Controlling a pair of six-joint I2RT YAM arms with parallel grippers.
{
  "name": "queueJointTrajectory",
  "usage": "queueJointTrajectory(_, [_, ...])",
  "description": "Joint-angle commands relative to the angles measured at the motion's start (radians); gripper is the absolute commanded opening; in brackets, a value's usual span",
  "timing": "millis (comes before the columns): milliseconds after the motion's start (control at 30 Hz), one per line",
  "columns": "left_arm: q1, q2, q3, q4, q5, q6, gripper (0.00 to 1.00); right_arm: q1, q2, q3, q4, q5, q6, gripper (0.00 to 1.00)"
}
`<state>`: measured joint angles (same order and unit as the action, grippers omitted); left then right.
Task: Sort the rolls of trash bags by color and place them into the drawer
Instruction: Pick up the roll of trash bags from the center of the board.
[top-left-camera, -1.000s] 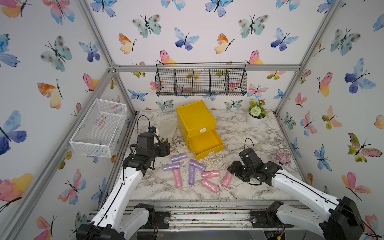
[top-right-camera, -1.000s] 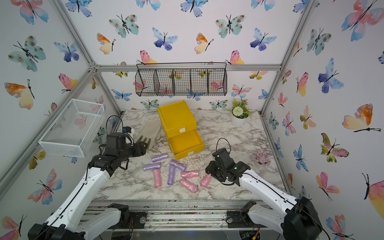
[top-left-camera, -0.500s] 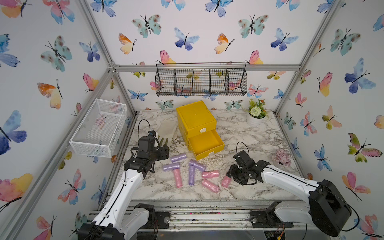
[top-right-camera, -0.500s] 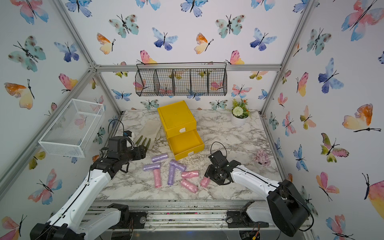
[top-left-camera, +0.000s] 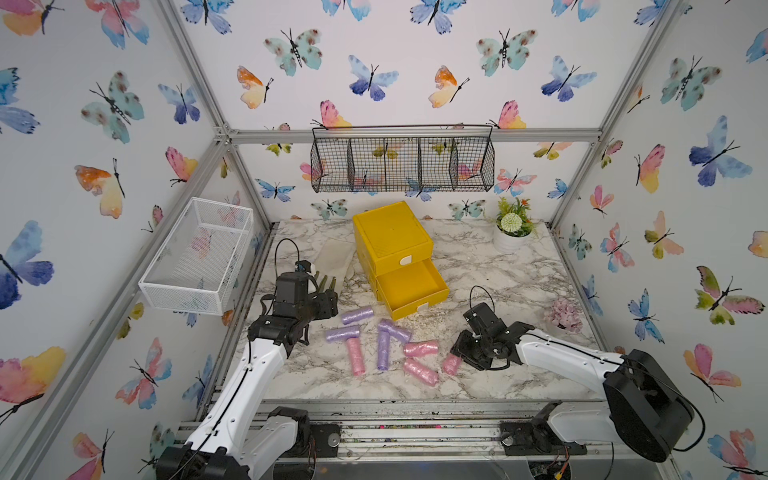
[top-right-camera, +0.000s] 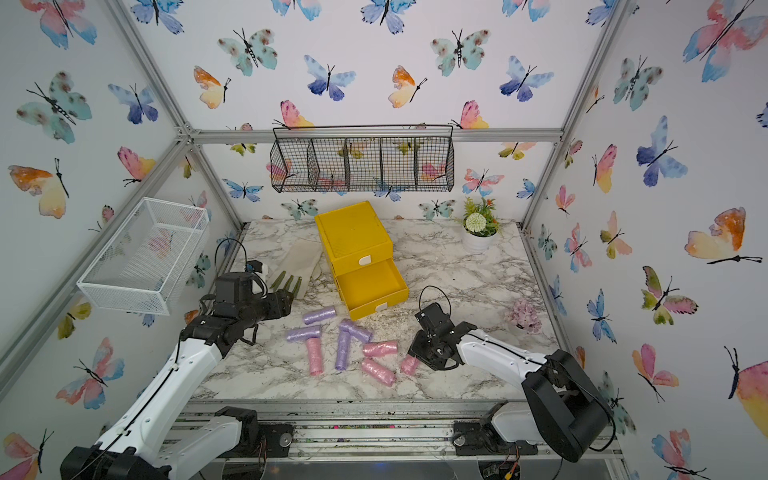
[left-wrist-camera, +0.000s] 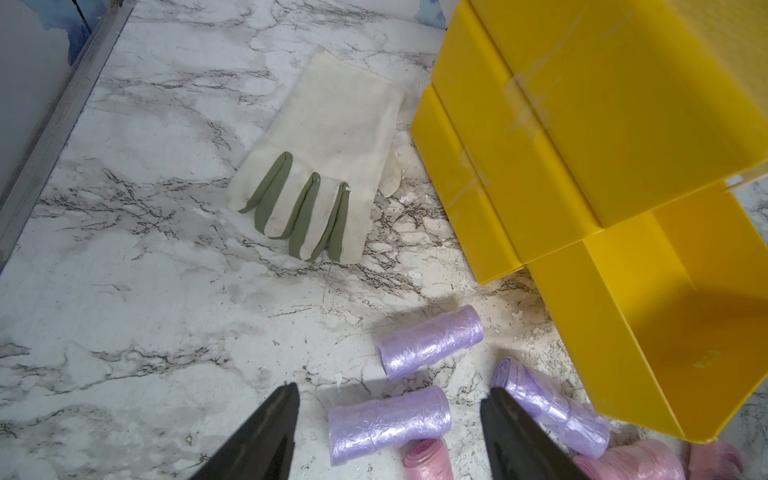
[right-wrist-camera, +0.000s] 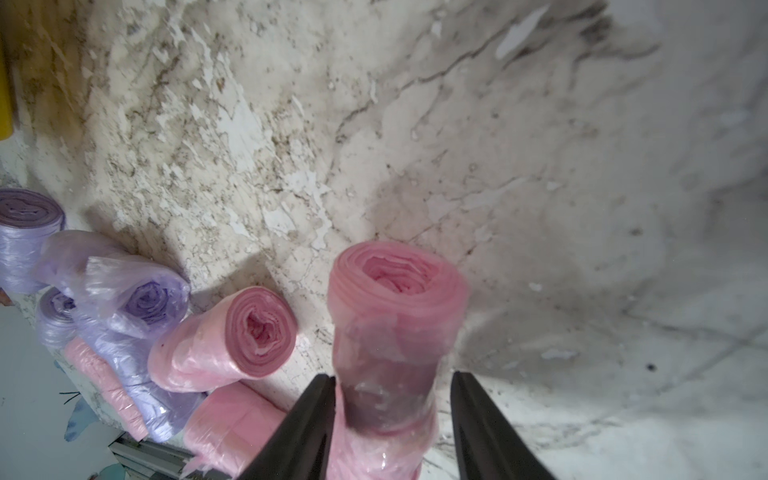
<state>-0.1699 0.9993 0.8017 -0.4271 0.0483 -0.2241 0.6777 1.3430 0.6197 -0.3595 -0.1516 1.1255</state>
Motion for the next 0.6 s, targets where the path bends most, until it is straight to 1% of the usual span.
queueJointTrajectory(0, [0.007, -0.013, -0.007, 0.008, 0.010, 0.012, 0.74, -0.002, 0.003, -0.016, 0.014, 0.000, 0.003, 0.47])
queueJointTrajectory(200, [0.008, -0.016, -0.009, 0.008, 0.006, 0.012, 0.74, -0.003, 0.005, -0.020, 0.027, -0.006, 0.005, 0.37])
queueJointTrajectory(300, [0.009, -0.017, -0.007, 0.007, 0.005, 0.012, 0.74, -0.003, -0.005, -0.018, 0.019, -0.005, 0.008, 0.34])
queueJointTrajectory(467, [0.010, -0.019, -0.007, 0.007, 0.007, 0.011, 0.74, -0.003, -0.072, 0.005, -0.033, 0.005, 0.010, 0.31])
queueJointTrajectory(567, [0.012, -0.021, -0.007, 0.008, 0.011, 0.011, 0.74, -0.002, -0.135, 0.041, -0.105, 0.019, 0.010, 0.29])
